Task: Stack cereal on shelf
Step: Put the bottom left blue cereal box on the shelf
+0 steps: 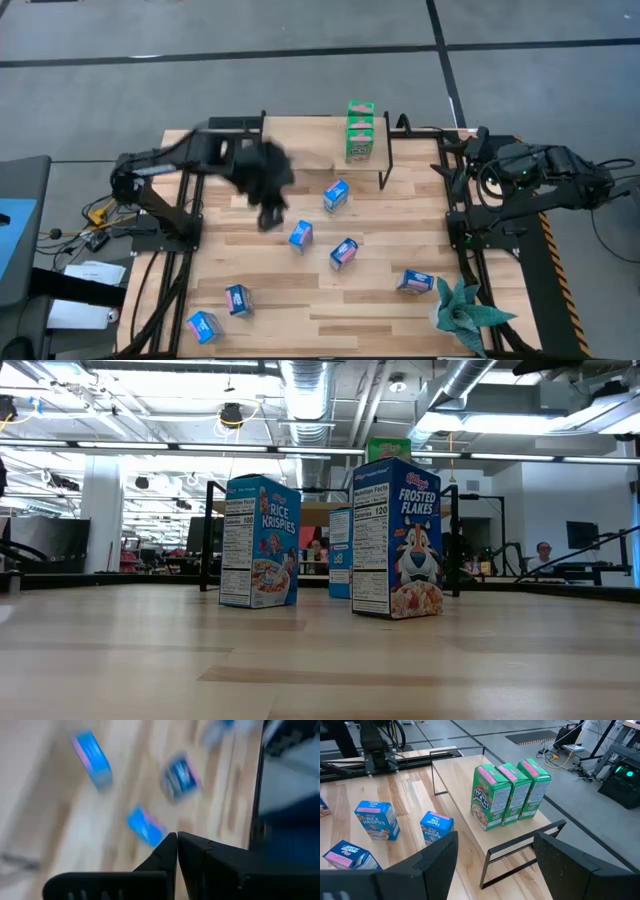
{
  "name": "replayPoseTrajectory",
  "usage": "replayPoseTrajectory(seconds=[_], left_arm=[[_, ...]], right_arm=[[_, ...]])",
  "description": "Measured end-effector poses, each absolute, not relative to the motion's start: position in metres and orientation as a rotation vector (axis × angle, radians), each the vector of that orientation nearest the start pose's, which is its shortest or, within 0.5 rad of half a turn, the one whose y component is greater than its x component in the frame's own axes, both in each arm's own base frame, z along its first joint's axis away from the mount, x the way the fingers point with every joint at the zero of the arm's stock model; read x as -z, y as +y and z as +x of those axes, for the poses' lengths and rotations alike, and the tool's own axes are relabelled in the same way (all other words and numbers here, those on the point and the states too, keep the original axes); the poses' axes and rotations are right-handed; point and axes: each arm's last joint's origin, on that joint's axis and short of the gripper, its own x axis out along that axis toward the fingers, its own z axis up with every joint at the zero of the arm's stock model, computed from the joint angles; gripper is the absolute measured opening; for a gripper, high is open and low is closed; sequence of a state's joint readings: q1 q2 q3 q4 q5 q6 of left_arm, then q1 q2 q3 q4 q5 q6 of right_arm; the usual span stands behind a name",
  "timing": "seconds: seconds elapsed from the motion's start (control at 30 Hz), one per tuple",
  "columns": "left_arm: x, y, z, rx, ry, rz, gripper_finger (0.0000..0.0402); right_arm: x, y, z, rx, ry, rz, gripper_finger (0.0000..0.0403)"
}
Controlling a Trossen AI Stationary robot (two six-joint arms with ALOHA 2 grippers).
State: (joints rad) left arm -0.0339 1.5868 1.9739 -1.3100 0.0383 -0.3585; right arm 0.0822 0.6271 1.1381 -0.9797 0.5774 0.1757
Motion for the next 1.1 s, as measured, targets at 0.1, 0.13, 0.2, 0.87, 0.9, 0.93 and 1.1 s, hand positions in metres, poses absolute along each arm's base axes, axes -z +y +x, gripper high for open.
replayPoseTrajectory(seconds=[0.1,0.13,0.2,0.87,0.9,0.93,1.1], left_arm=[[-0.432,-0.045,0.277,-0.056,1.034,-0.314,0.0027],[-0.43,-0.055,0.277,-0.042,1.061,-0.314,0.0039],[-0.426,-0.073,0.276,-0.027,1.093,-0.334,0.0067],[-0.362,-0.162,0.238,-0.524,1.356,-0.695,0.0259],[-0.359,-0.165,0.236,-0.565,1.345,-0.716,0.0259],[-0.355,-0.167,0.235,-0.608,1.328,-0.745,0.0259],[-0.342,-0.182,0.229,-0.817,1.187,-0.961,0.0259]], right_arm=[[-0.389,-0.01,0.074,0.523,0.404,0.015,0.0286],[-0.389,-0.01,0.074,0.523,0.405,0.015,0.0286],[-0.389,-0.01,0.074,0.522,0.405,0.015,0.0286],[-0.389,-0.01,0.074,0.521,0.404,0.024,0.0286],[-0.389,-0.01,0.074,0.521,0.404,0.024,0.0286],[-0.389,-0.01,0.074,0.522,0.404,0.025,0.0286],[-0.389,-0.01,0.074,0.522,0.404,0.024,0.0286]])
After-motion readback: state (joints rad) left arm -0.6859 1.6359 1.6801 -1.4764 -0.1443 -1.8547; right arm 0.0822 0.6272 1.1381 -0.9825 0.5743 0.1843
